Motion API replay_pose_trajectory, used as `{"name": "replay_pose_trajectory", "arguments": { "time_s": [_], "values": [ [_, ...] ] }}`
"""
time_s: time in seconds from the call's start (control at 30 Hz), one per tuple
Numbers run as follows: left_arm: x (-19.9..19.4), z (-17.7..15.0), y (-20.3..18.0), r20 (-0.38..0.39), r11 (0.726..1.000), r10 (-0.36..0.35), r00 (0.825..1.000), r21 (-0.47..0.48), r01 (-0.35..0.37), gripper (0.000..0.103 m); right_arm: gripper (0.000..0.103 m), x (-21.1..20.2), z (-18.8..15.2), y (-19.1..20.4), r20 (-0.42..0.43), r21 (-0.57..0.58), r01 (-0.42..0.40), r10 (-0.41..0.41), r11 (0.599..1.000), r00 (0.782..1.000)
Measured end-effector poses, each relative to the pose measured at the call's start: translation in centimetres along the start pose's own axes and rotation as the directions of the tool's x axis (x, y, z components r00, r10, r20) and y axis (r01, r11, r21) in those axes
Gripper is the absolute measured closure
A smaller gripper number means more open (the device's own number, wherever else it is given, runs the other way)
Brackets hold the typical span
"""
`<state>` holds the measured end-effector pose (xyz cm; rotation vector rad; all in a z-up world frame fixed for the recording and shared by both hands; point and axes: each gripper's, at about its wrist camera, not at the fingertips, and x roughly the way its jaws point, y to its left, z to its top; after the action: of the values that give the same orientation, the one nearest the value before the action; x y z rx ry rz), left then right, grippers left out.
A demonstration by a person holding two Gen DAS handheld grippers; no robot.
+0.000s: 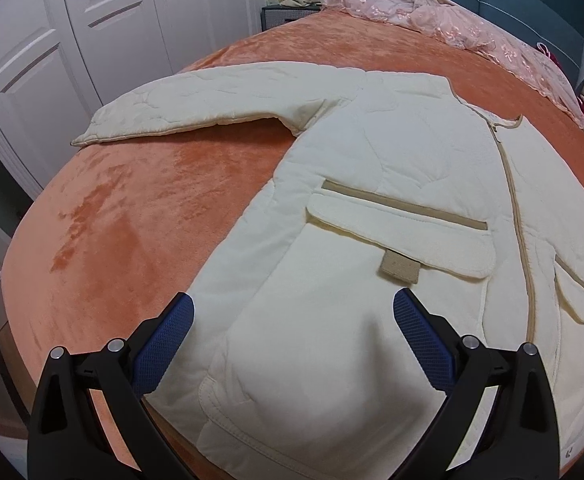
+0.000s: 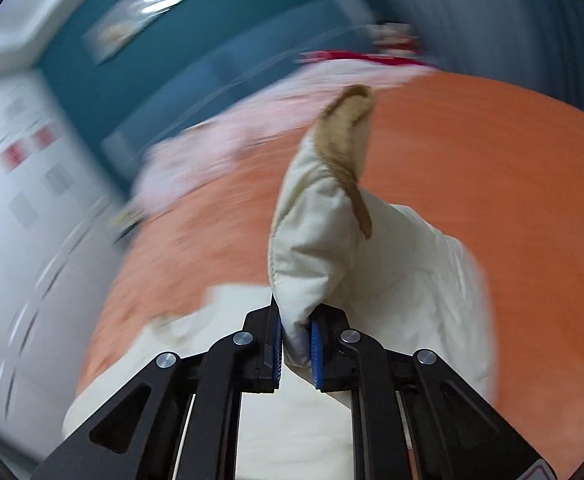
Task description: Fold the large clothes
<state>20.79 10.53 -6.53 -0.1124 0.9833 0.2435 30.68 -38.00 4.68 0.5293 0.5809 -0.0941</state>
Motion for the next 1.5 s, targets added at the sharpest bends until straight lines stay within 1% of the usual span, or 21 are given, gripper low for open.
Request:
{"name": "replay_pose_trajectory", "arguments": {
  "time_s": [0.07, 0.13, 0.17, 0.23, 0.27, 0.33, 0.5, 0.6, 0.73, 0.77, 0.8, 0.83, 0.9, 0.97, 1.03, 1.1, 1.17, 1.23, 1.3, 1.37, 1.5],
  "values": [
    [0.0, 0.3, 0.8, 0.000, 1.000, -0.014, 1.000, -0.026, 0.014, 0.005, 0.085, 2.2, -2.1, 9.2, -0.083, -0.147, -0.171, 0.160, 0.974, 0.984],
    [-0.2, 0.9, 1.6, -0.001, 0.997, -0.046, 0.999, -0.056, 0.045, 0.005, 0.073, 3.2, -5.0, 15.9, -0.155, -0.242, -0.304, 0.273, 0.921, 0.950],
    [-0.3, 1.2, 1.9, 0.000, 0.995, -0.069, 0.998, -0.073, 0.068, 0.005, 0.067, 3.0, -6.5, 18.5, -0.172, -0.277, -0.353, 0.316, 0.893, 0.933],
    [-0.5, 2.2, 2.4, 0.010, 0.986, -0.129, 0.992, -0.105, 0.130, 0.005, 0.044, 1.6, -8.6, 20.5, -0.146, -0.303, -0.392, 0.364, 0.869, 0.920],
    [-0.6, 2.7, 2.4, 0.016, 0.979, -0.165, 0.986, -0.116, 0.165, 0.005, 0.036, 0.7, -9.3, 20.3, -0.119, -0.302, -0.390, 0.371, 0.870, 0.921],
    [-0.4, 4.1, 2.0, 0.026, 0.964, -0.231, 0.973, -0.128, 0.232, 0.005, 0.036, -0.2, -10.4, 18.4, -0.097, -0.283, -0.342, 0.328, 0.896, 0.940],
    [2.7, 7.3, -0.9, -0.007, 0.909, -0.385, 0.923, -0.178, 0.377, 0.005, 0.034, 1.0, -12.5, 9.7, -0.160, -0.138, -0.117, 0.094, 0.983, 0.983],
    [5.6, 8.8, -3.0, -0.027, 0.872, -0.444, 0.895, -0.243, 0.425, 0.005, 0.034, 1.8, -13.0, 3.9, -0.213, -0.020, -0.012, 0.007, 1.000, 0.977],
    [9.5, 10.1, -5.5, -0.065, 0.855, -0.466, 0.882, -0.288, 0.430, 0.007, 0.034, 2.9, -13.8, -0.1, -0.245, 0.093, 0.054, -0.030, 0.994, 0.969],
    [10.2, 10.2, -6.0, -0.072, 0.854, -0.467, 0.881, -0.296, 0.428, 0.011, 0.034, 3.4, -13.8, -0.9, -0.251, 0.120, 0.060, -0.029, 0.991, 0.968],
    [10.8, 10.3, -6.4, -0.079, 0.859, -0.457, 0.886, -0.298, 0.416, 0.028, 0.034, 4.0, -13.9, -1.6, -0.257, 0.146, 0.068, -0.029, 0.987, 0.966],
    [11.2, 10.5, -6.8, -0.083, 0.863, -0.454, 0.887, -0.288, 0.415, 0.053, 0.034, 4.7, -13.9, -2.1, -0.263, 0.171, 0.073, -0.025, 0.982, 0.964],
    [11.5, 11.2, -7.3, -0.092, 0.865, -0.462, 0.882, -0.269, 0.424, 0.083, 0.036, 6.2, -13.6, -3.1, -0.263, 0.219, 0.068, -0.008, 0.973, 0.965],
    [10.9, 12.1, -7.3, -0.059, 0.865, -0.463, 0.885, -0.248, 0.436, 0.093, 0.055, 7.6, -12.5, -3.5, -0.247, 0.239, 0.068, -0.007, 0.969, 0.969],
    [9.4, 13.4, -7.3, 0.000, 0.869, -0.465, 0.885, -0.192, 0.457, 0.096, 0.093, 8.7, -11.0, -3.9, -0.237, 0.262, 0.065, -0.001, 0.963, 0.972],
    [7.3, 14.6, -7.3, 0.066, 0.867, -0.474, 0.878, -0.138, 0.479, 0.096, 0.095, 7.3, -9.7, -4.0, -0.152, 0.287, -0.001, 0.047, 0.958, 0.987],
    [5.5, 15.1, -7.1, 0.123, 0.870, -0.473, 0.873, -0.092, 0.484, 0.096, 0.095, 5.0, -8.6, -2.0, -0.061, 0.198, -0.034, 0.047, 0.980, 0.997],
    [5.8, 14.5, -7.7, 0.118, 0.895, -0.436, 0.892, -0.041, 0.444, 0.097, 0.096, 4.2, -9.0, -0.7, -0.030, 0.099, 0.001, 0.002, 0.995, 1.000],
    [8.7, 13.2, -8.5, 0.042, 0.924, -0.382, 0.923, -0.014, 0.382, 0.096, 0.096, 6.7, -10.4, -1.4, -0.133, 0.070, 0.085, -0.075, 0.994, 0.988],
    [11.7, 11.4, -8.6, -0.033, 0.935, -0.355, 0.934, -0.028, 0.355, 0.096, 0.097, 8.6, -12.1, -2.4, -0.215, 0.054, 0.147, -0.133, 0.988, 0.968],
    [12.1, 9.9, -8.7, 0.010, 0.942, -0.337, 0.942, 0.002, 0.337, 0.096, 0.096, 9.4, -13.5, -2.2, -0.236, 0.001, 0.180, -0.175, 0.984, 0.956]
  ]
}}
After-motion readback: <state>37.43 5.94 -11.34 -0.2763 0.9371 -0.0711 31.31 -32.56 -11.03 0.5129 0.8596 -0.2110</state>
